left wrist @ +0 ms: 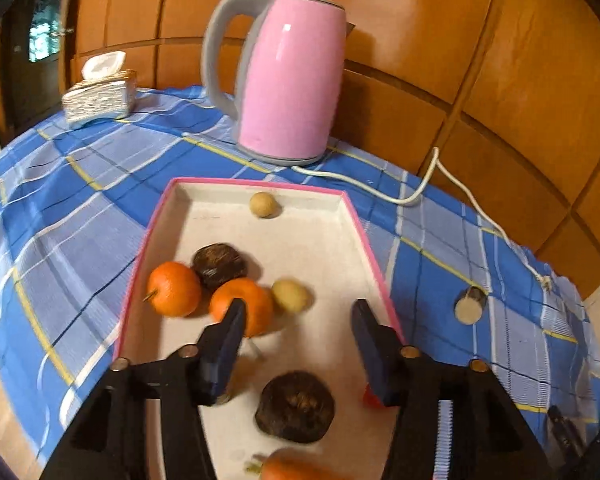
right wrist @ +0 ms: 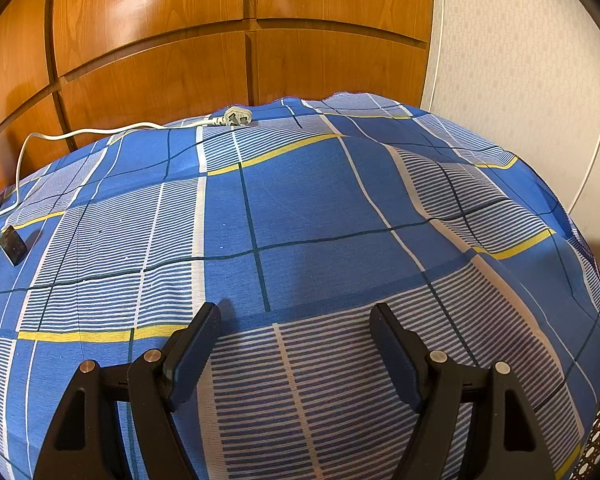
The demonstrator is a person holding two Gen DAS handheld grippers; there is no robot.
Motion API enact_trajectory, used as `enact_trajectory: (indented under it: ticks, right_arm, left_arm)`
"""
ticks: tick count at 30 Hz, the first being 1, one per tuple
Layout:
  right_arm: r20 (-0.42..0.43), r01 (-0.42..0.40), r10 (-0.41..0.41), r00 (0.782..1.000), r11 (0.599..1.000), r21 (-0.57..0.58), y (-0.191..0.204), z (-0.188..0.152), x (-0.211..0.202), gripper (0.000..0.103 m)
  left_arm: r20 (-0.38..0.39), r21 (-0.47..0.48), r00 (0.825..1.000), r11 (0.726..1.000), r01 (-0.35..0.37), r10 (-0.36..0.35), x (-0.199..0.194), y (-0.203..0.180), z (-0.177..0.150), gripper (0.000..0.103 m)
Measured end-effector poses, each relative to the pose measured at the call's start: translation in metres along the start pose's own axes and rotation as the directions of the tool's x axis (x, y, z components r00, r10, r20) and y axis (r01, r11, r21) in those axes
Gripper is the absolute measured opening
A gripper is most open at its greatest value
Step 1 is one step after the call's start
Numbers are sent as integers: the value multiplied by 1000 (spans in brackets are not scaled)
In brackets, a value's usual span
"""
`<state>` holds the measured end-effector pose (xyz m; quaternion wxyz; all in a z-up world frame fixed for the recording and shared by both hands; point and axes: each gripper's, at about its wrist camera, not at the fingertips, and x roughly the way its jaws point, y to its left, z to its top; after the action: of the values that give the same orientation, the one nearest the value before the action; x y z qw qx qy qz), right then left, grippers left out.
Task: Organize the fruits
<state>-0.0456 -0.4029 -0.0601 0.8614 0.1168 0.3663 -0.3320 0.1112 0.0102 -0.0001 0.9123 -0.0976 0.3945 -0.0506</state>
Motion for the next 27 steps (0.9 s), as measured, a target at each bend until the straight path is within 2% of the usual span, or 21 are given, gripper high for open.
enact_trajectory:
  ticks: [1, 5, 13, 27]
  right_arm:
    - [0, 0, 0, 1000, 1000, 0, 0, 0, 0, 78]
    - [0, 0, 0, 1000, 1000, 0, 0, 0, 0, 78]
    - [-1, 0, 0, 1000, 1000, -1, 1, 0, 0, 78]
    - [-1, 4, -4, 1000, 1000, -4, 0, 1, 0, 78]
  left_arm:
    - [8, -5, 1000, 1000, -13, 13, -3, 1, -2, 68]
    - [35, -4, 997, 998, -69, 69, -17, 7, -11, 72]
    - [35, -30, 988, 988, -150, 151, -31, 23, -26, 85]
    - [23, -47, 983, 983, -180, 181, -35, 42, -43, 87]
